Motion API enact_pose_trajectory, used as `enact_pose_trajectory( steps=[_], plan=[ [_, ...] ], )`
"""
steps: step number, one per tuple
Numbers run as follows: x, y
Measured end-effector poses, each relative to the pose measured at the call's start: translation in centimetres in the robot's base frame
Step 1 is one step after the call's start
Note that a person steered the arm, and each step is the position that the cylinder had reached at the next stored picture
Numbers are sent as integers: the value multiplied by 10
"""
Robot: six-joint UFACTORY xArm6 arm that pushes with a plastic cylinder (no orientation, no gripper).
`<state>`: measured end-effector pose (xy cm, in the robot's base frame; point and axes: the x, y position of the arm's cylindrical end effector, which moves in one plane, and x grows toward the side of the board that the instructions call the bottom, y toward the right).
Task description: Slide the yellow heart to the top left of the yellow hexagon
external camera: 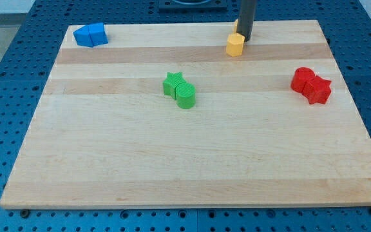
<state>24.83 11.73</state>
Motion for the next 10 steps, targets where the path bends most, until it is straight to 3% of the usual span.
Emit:
enact_pose_trajectory(
  steps=[2,3,7,10],
  plan=[
    [-20,93],
    [-56,88],
    [-25,-33],
    [-56,-56]
  ],
)
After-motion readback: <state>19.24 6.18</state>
